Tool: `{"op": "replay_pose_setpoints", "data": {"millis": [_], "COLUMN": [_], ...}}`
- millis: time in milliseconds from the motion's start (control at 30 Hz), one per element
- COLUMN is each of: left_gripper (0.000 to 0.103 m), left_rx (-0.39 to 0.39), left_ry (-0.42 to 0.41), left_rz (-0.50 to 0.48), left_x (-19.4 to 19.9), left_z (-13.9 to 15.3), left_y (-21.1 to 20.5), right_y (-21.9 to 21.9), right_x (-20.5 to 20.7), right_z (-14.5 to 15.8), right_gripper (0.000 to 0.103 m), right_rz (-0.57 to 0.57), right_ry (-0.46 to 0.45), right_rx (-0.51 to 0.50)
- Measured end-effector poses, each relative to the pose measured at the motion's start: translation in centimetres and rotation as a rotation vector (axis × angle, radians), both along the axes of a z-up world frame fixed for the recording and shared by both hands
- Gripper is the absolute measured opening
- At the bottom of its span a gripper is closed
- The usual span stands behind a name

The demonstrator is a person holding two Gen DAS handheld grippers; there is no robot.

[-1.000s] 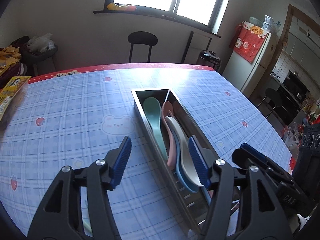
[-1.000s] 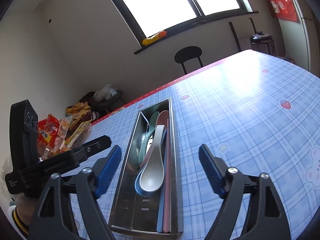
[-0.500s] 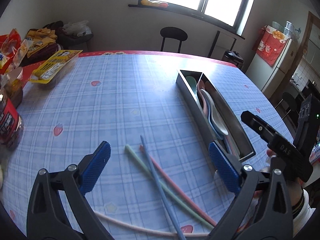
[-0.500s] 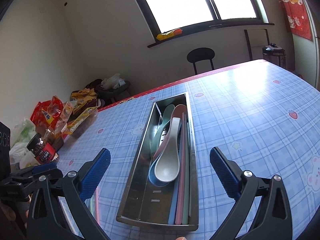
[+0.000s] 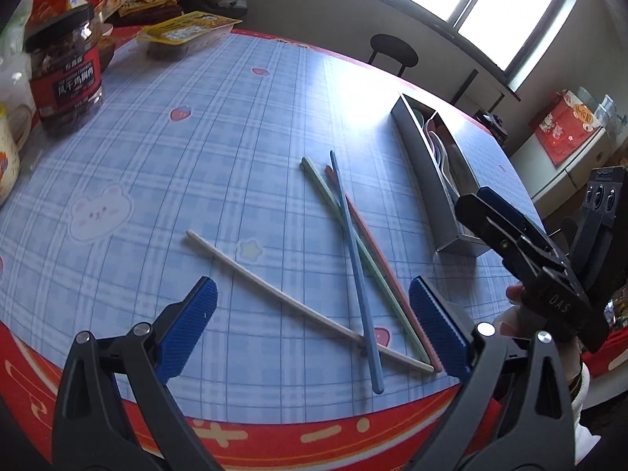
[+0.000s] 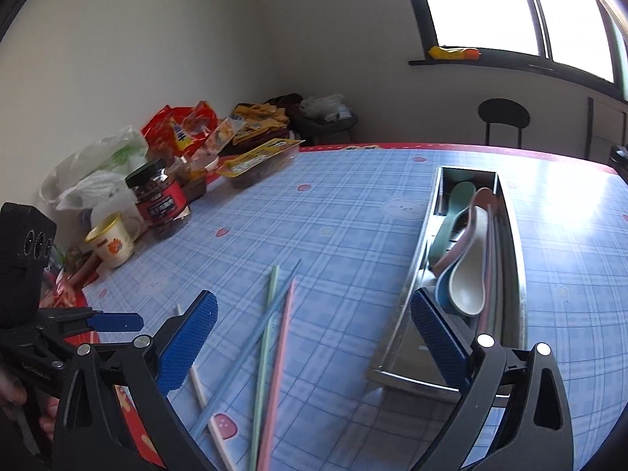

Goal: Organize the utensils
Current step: 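Move both tools back to the loose chopsticks on the table, then grasp the white chopstick with the left tool while the right tool grasps the blue chopstick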

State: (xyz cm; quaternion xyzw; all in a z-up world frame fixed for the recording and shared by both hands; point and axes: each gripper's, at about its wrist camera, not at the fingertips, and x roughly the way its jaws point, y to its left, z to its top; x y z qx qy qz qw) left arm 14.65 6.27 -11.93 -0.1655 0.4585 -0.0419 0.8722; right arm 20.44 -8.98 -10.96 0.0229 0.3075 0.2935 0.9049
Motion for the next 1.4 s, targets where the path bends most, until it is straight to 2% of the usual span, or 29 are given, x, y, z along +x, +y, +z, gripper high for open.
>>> {"op": "replay_pose_setpoints", "data": {"millis": [33,67,133,200,333,500,767,967,1100,1267,1400], "left_gripper": [0.096,0.095,0.088,0.075,0.069,0.064,0.051,0.049,0.046,0.043,0.042], "left_rx": [-0.007,-0.013,-0.024,-0.036,-0.089,-0.061,-0.061,-0.086,-0.105,-0.137,-0.122], "left_ry": [0.001,0.0,0.008,0.029,0.066,0.079,0.073,0.059,0.043,0.023,0.001], "left_rz": [0.007,0.014,0.036,0.08,0.145,0.162,0.177,0.166,0.155,0.158,0.145], "left_x": [-0.2,-0.4,-0.4,-0.3,0.4,1.4,1.9,1.0,0.3,-0.2,-0.6], "left_z": [-0.2,-0.3,-0.5,-0.9,-1.9,-2.7,-2.8,-3.0,-3.3,-3.5,-3.8], "left_y": [-0.1,-0.2,-0.3,-0.1,0.5,-0.1,0.6,1.6,2.1,2.7,2.8], "right_y": [0.5,0.8,1.4,1.9,2.2,2.5,3.3,5.7,7.0,7.1,7.6], "right_x": [-0.2,-0.5,-0.7,-0.7,-0.7,-0.8,-0.4,-1.2,-1.3,-0.6,-0.7], "right_z": [0.0,0.0,-0.2,-0.5,-1.0,-1.3,-2.4,-3.2,-4.2,-4.8,-4.9], "right_gripper": [0.092,0.084,0.079,0.07,0.055,0.031,0.027,0.027,0.027,0.027,0.027], "right_rz": [0.024,0.049,0.085,0.109,0.13,0.143,0.176,0.244,0.244,0.238,0.238], "right_ry": [-0.002,0.001,0.022,0.045,0.069,0.08,0.144,0.175,0.194,0.23,0.22], "right_rx": [-0.013,-0.02,-0.025,-0.033,-0.038,-0.049,-0.046,-0.085,-0.151,-0.151,-0.181]}}
